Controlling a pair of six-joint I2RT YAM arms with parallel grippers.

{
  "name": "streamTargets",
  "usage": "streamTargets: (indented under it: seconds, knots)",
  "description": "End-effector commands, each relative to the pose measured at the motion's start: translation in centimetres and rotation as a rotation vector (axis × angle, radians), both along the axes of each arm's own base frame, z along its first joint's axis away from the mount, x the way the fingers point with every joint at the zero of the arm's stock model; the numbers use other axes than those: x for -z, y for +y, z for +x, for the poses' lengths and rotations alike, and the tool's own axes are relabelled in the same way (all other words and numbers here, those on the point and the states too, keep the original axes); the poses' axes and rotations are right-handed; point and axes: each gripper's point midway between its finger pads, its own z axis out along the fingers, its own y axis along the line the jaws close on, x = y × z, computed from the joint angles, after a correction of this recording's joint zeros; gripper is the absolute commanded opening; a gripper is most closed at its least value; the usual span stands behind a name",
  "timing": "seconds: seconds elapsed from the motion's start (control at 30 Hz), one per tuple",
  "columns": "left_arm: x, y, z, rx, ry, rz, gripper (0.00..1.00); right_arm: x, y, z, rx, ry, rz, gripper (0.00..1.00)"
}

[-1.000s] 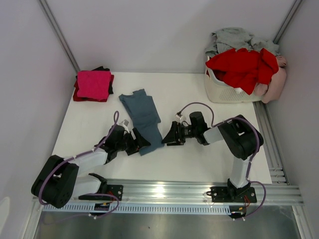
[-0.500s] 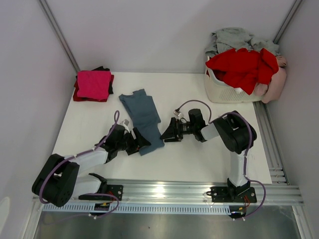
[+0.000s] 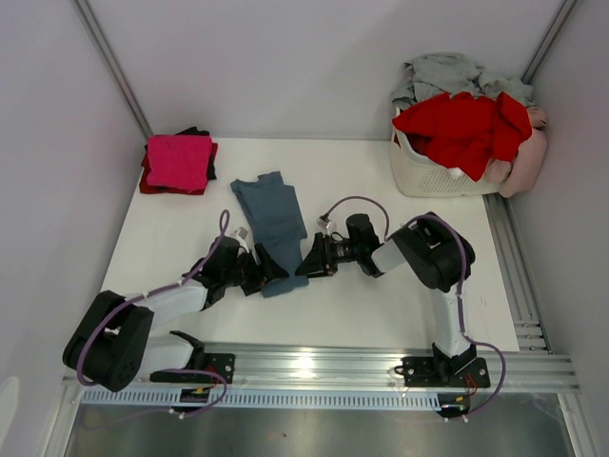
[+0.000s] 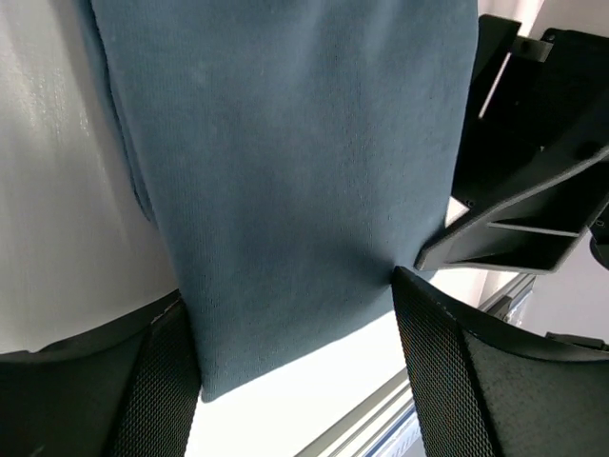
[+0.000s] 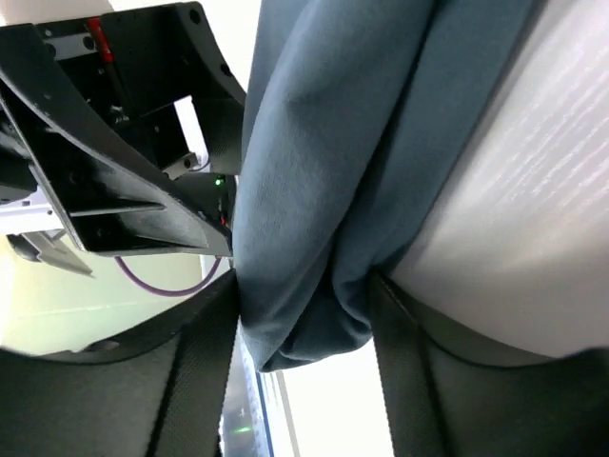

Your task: Fold and stack the t-shirts

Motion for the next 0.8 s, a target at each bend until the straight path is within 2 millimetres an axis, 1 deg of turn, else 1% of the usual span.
streamTargets:
  seconds: [0.0, 0.03, 0.1, 0.13, 0.2, 0.23, 0.3, 0.33, 0.4, 0.43, 0.47, 0.5, 0.53, 0.57, 0.6, 0.63, 0.67, 0.7, 0.73, 0.77]
  knots:
    - [1.6, 0.6, -0.9, 0.014, 0.04, 0.058, 0.77, 3.9, -0.8, -1.9, -0.009, 0.079, -0.093, 0.55]
    - [1.5, 0.6, -0.9, 0.015, 0.039, 0.056, 0.77, 3.8, -0.8, -1.9, -0.011, 0.077, -0.094, 0.45]
    - [1.5, 0.6, -1.0, 0.015, 0.042, 0.051, 0.75, 3.9, -0.8, -2.0, -0.012, 0.075, -0.099, 0.33]
    - [1.4, 0.5, -1.2, 0.021, 0.043, 0.046, 0.74, 3.7, -0.8, -2.0, -0.016, 0.071, -0.1, 0.25]
    - [1.2, 0.4, -1.3, 0.022, 0.043, 0.038, 0.7, 3.4, -0.8, -1.8, -0.015, 0.062, -0.099, 0.19]
    - [1.2, 0.4, -1.4, 0.021, 0.048, 0.037, 0.69, 3.1, -0.8, -1.8, -0.017, 0.053, -0.1, 0.14]
    - [1.0, 0.6, -1.9, 0.021, 0.056, 0.041, 0.65, 3.0, -0.9, -1.9, -0.02, 0.05, -0.111, 0.1]
    - [1.0, 0.7, -2.1, 0.022, 0.06, 0.047, 0.64, 2.6, -0.9, -1.9, -0.024, 0.031, -0.109, 0.06]
    - [1.0, 1.2, -3.1, 0.021, 0.074, 0.06, 0.6, 2.5, -1.2, -2.1, -0.023, 0.03, -0.126, 0.04]
    - [0.9, 1.2, -3.5, 0.024, 0.077, 0.058, 0.58, 2.0, -1.3, -2.1, -0.023, 0.015, -0.124, 0.03]
    - [1.0, 1.4, -4.1, 0.023, 0.086, 0.058, 0.53, 1.9, -1.4, -2.3, -0.025, 0.017, -0.127, 0.02]
    - [0.4, 1.3, -4.6, 0.028, 0.081, 0.048, 0.48, 1.7, -1.5, -2.5, -0.025, 0.019, -0.129, 0.01]
    - [0.2, 1.2, -5.2, 0.037, 0.087, 0.04, 0.44, 1.0, -1.5, -2.6, -0.024, 0.007, -0.123, 0.01]
    - [0.1, 1.2, -5.7, 0.047, 0.09, 0.04, 0.4, 1.0, -1.8, -3.1, -0.024, 0.015, -0.127, 0.01]
    - [-0.2, 1.2, -6.7, 0.059, 0.099, 0.04, 0.38, 0.7, -1.9, -3.4, -0.028, 0.016, -0.128, 0.0]
    - [-0.4, 1.1, -7.3, 0.066, 0.104, 0.04, 0.35, -0.1, -1.7, -3.8, -0.033, 0.002, -0.12, 0.0]
    - [-0.6, 1.1, -7.9, 0.076, 0.111, 0.04, 0.3, -0.1, -1.9, -4.5, -0.043, 0.016, -0.132, 0.0]
    - [-0.7, 0.7, -8.8, 0.097, 0.125, 0.035, 0.29, -0.4, -2.0, -4.9, -0.049, 0.016, -0.133, 0.0]
    - [-0.7, 1.0, -9.8, 0.102, 0.136, 0.038, 0.28, -1.2, -1.8, -5.7, -0.06, 0.012, -0.137, 0.0]
    - [-0.9, 0.8, -10.4, 0.111, 0.143, 0.035, 0.27, -1.5, -1.8, -6.0, -0.066, 0.008, -0.142, 0.0]
